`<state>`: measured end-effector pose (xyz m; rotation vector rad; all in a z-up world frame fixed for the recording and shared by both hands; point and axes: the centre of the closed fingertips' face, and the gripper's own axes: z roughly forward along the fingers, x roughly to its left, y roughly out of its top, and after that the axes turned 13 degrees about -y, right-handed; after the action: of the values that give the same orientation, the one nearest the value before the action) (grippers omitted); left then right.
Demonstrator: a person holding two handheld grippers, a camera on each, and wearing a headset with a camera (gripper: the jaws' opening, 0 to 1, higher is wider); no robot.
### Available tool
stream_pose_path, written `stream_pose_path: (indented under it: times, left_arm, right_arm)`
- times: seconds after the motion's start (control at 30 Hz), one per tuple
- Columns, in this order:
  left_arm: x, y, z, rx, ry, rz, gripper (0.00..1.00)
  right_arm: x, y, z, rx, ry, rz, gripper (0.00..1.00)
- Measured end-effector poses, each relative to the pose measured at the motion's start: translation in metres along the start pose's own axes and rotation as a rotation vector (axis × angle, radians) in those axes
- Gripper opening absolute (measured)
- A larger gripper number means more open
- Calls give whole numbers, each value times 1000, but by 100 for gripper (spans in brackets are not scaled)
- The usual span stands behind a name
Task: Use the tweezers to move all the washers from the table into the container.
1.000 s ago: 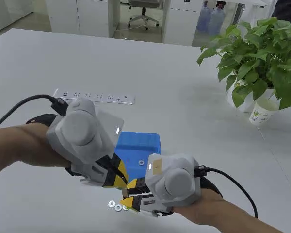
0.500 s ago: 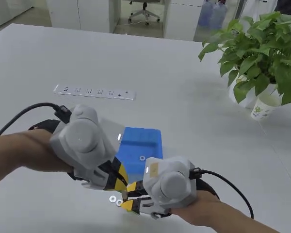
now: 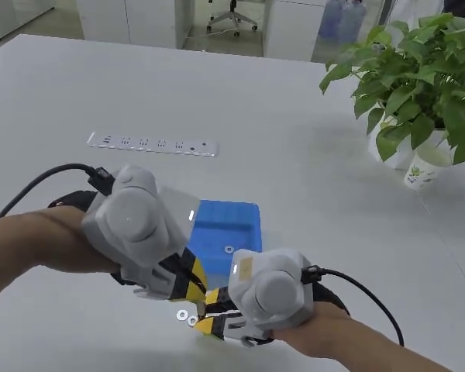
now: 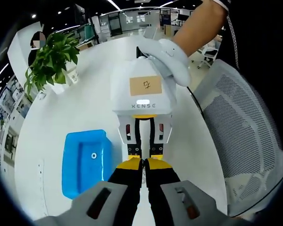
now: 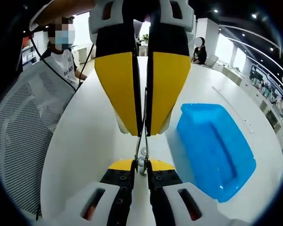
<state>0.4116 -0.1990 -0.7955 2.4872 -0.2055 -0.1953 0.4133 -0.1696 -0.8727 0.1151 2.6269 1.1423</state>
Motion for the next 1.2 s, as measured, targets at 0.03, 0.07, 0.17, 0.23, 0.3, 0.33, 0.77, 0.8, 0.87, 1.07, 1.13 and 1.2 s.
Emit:
stream_pose_path:
  times: [0.03, 0.07, 0.17, 0.23, 0.3, 0.33, 0.77, 0.8, 0.87, 1.07, 1.13, 1.2]
  left_arm:
    - [0, 0, 0, -5, 0, -4, 6]
    - [1, 0, 0, -7, 1, -5, 6]
    - [0, 1, 1, -14, 0, -7, 6]
    - [0, 1, 1, -17, -2, -10, 6]
    - [0, 1, 0, -18, -1, -12, 6]
    - [0, 0, 0, -19, -1, -15, 6]
    - [-1, 0, 1, -15, -3, -16, 6]
    - [-1, -1, 1, -13, -3, -14, 6]
    - [-1, -1, 0, -12, -5, -14, 6]
    - [-2, 1, -1, -11, -5, -10, 6]
    - [-1, 2, -2, -10, -5, -8, 6]
    - [-1, 4, -4, -11, -1, -4, 6]
  right_arm:
    - [0, 0, 0, 0, 0, 3, 13]
    - [0, 0, 0, 0, -1, 6, 13]
    - [0, -1, 0, 2, 4, 14, 12]
    - [1, -1, 0, 3, 8, 18, 11]
    - [1, -1, 0, 3, 7, 19, 11]
    - [1, -1, 0, 4, 8, 22, 11]
    - [2, 0, 0, 10, 10, 23, 10]
    - [2, 0, 0, 11, 10, 21, 10]
    - [2, -1, 0, 13, 12, 20, 10]
    - [1, 1, -1, 10, 10, 23, 10]
    - [0, 2, -2, 9, 8, 21, 10]
    - [-1, 4, -4, 6, 6, 21, 10]
